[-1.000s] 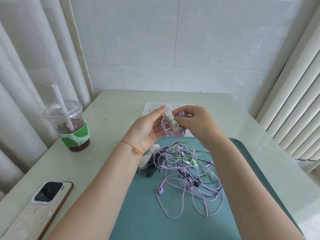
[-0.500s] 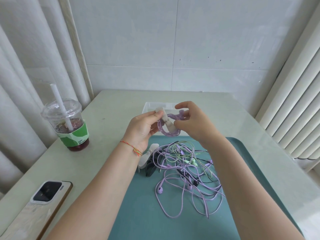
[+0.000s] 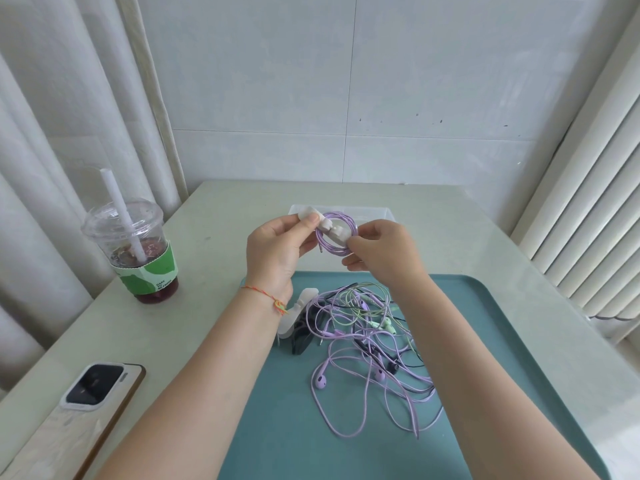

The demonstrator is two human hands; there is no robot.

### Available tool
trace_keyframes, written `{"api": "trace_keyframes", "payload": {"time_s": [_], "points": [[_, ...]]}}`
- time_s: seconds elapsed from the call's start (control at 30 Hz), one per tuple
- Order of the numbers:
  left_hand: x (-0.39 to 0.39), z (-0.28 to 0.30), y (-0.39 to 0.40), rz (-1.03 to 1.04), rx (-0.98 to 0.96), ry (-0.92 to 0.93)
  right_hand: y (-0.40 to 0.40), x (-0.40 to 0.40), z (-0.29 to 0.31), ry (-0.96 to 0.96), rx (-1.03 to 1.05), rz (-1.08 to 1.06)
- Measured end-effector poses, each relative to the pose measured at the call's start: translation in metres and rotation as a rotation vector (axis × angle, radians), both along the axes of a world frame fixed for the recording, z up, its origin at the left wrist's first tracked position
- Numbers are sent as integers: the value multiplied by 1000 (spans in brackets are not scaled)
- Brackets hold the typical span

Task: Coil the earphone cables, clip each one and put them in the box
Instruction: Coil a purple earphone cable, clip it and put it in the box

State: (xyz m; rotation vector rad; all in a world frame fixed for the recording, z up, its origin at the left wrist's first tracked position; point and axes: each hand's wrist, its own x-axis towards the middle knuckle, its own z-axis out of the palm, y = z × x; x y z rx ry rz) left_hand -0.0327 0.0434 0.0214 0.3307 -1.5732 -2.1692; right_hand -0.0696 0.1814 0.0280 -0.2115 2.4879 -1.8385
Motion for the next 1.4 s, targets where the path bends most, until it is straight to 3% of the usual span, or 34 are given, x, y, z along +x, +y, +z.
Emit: {"api": "trace_keyframes", "payload": {"time_s": [0.17,0.27,0.43,0.6,0.73,0.9,1.03,1.23,1.4], "points": [[2,1,4,-4,-7,32,3,0,0,-15,-140,13],[0,4,-1,-34,87,18,5,0,4,-32,-260,92],[-3,3,-7,-113,253,-72,9,0,6,62,-257,180],[-3,2,-9,-132,252,-104,16,0,9,148,-112,249],[-5,0,-10,-115,217,-106,15,2,11,221,140,197],[-6,-4,-7,-32,130,-80,13,-1,5,556,417,96],[-7,-6,-6,43,93,-82,11,-2,2,698,553,106],[-5,-8,1,103,-11,-79,7,-1,3,696,732,115],[-4,-9,8,160,-170,-36,5,-1,-1,653,719,108]]}}
